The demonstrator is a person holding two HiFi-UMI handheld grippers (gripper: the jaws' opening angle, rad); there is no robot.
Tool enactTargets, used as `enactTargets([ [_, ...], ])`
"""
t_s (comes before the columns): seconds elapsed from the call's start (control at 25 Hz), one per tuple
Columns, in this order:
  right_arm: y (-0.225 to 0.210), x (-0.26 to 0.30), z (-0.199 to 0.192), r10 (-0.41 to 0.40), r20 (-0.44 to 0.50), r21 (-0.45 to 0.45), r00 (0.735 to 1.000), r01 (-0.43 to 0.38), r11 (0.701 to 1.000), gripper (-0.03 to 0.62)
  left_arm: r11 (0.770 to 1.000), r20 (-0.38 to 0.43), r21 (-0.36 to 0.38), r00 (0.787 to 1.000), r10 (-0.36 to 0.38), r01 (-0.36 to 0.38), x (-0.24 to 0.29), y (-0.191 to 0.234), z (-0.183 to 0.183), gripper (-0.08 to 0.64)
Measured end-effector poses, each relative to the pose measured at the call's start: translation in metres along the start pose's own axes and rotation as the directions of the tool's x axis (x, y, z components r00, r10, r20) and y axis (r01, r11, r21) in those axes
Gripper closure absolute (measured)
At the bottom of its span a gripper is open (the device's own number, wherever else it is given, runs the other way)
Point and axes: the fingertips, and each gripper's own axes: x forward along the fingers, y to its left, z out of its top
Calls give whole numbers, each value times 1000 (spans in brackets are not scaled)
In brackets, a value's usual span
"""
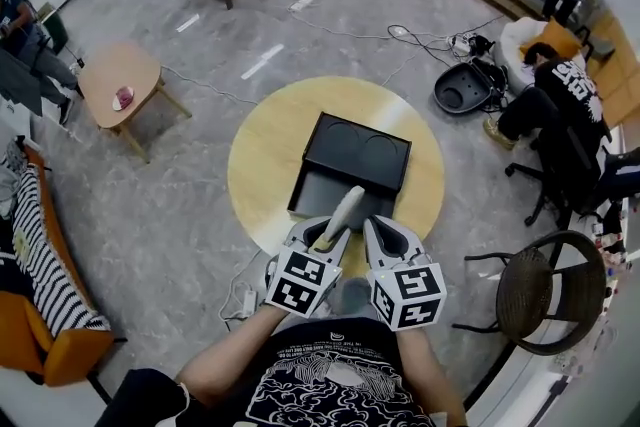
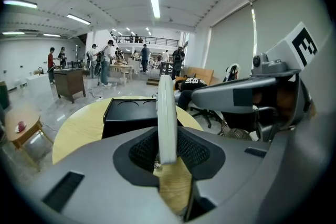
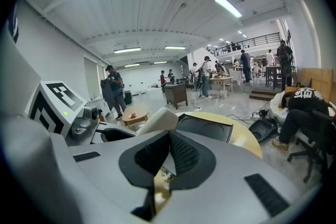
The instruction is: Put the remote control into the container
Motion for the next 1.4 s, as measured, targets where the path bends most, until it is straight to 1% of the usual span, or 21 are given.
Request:
enactTargets([
  [0.24,-8,11,5,-3,15,6,1000,3,1000,569,995,-54,97,999,-5,11,16,6,-8,453],
  [0.44,-18,16,7,-3,17,11,1000,3,1000,569,988,-110,151,994,-13,30,35,11,-16,453],
  [0.52,-24,19,8,-6,18,15,1000,6,1000,569,982,-132,183,991,-12,36,44,13,-18,453],
  [0.76,-35,32,12,-5,16,22,1000,5,1000,569,952,-212,284,976,-49,110,62,17,-27,453],
  [1.0,-45,43,18,-2,14,30,1000,1,1000,569,902,-300,395,952,-52,173,76,16,-36,453],
  [1.16,-52,52,17,-1,-1,40,1000,1,999,569,889,-335,411,941,-56,199,86,21,-37,453],
  [1.28,-60,56,15,-4,-16,49,1000,5,999,569,878,-368,424,928,-56,222,94,23,-39,453],
  [1.4,-68,59,14,-3,-29,50,1000,5,999,569,874,-398,423,916,-59,240,102,24,-42,453],
])
